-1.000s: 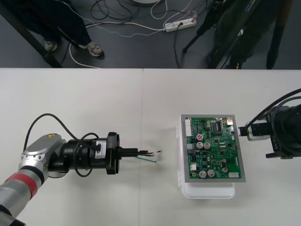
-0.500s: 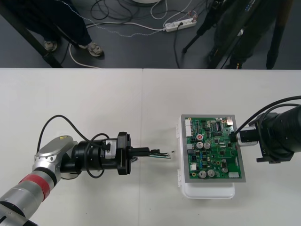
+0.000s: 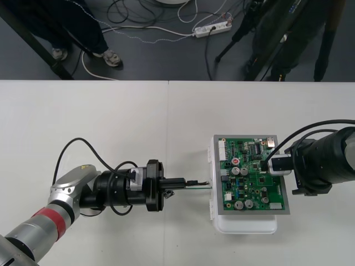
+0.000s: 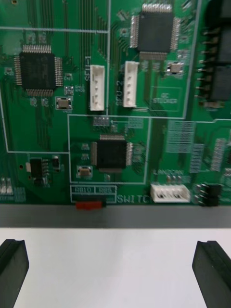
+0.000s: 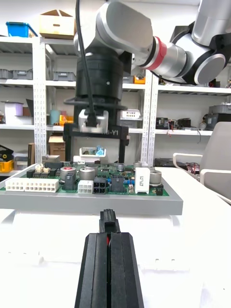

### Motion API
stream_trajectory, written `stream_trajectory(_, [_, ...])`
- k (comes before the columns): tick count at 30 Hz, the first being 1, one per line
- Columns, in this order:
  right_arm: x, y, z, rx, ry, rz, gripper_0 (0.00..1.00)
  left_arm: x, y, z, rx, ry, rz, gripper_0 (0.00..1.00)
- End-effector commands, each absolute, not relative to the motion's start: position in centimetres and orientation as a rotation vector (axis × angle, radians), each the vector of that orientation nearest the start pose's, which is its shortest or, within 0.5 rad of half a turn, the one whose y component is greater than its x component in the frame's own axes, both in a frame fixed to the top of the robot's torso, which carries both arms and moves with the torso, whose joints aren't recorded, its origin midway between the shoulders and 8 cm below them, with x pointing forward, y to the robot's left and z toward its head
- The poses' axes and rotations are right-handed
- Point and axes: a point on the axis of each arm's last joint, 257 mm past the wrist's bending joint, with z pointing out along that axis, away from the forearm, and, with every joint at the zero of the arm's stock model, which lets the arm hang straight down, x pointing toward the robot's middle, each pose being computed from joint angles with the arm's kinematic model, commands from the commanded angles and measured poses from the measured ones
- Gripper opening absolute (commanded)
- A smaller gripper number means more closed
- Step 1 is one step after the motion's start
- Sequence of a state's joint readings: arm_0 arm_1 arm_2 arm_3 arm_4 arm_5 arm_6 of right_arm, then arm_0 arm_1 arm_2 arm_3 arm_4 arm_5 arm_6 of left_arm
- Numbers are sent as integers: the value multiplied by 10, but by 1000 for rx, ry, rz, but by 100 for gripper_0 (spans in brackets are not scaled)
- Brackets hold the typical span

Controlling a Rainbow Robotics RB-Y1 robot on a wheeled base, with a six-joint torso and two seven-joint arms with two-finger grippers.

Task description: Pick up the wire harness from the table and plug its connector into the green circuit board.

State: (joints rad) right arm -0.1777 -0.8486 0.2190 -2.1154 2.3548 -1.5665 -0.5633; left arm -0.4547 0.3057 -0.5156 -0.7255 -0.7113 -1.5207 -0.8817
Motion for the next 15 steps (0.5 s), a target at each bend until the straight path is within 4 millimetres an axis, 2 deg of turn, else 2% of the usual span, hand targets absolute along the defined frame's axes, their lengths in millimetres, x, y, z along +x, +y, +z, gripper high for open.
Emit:
stream_trajectory(1, [384,-261,-269,-2106,1869,-327,100,334,-25,-213,1182,684,-1116,0])
stream_trajectory(15, [376,-247,-274,-2154,1828,-274,100,338,-35,-201,1183,662,-1135,0])
